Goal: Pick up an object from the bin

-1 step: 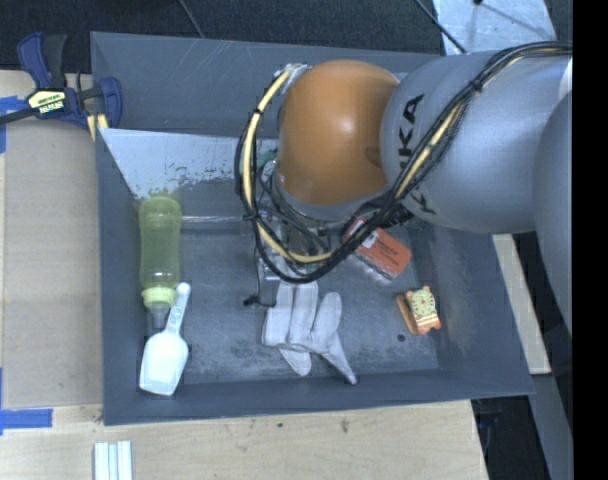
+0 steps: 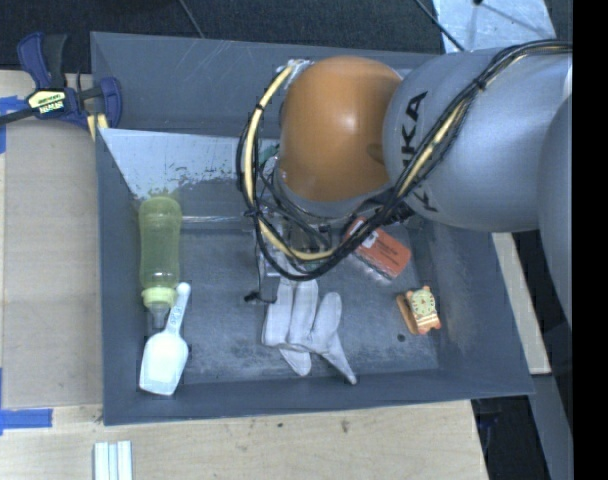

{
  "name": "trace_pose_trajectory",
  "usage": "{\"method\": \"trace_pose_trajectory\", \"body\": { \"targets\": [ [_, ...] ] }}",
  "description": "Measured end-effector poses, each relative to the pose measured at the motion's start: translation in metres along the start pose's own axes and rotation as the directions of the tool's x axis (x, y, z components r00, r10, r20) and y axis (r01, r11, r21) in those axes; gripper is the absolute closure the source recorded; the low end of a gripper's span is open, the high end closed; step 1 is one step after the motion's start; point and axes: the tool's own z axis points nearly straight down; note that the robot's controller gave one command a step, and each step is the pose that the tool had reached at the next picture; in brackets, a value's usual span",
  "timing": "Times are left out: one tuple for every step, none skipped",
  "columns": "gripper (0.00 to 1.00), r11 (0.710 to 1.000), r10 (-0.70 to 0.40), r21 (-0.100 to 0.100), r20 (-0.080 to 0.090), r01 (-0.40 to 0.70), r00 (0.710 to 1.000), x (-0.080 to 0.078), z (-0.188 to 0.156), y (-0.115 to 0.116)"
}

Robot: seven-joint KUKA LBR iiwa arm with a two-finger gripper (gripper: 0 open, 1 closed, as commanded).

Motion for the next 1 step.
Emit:
{"method": "trace_pose_trajectory", "body": {
  "targets": [
    [0.00, 0.994, 0.110, -0.001, 0.001, -0.110, 0.994, -0.0047, -0.0003, -0.0133]
  ]
}}
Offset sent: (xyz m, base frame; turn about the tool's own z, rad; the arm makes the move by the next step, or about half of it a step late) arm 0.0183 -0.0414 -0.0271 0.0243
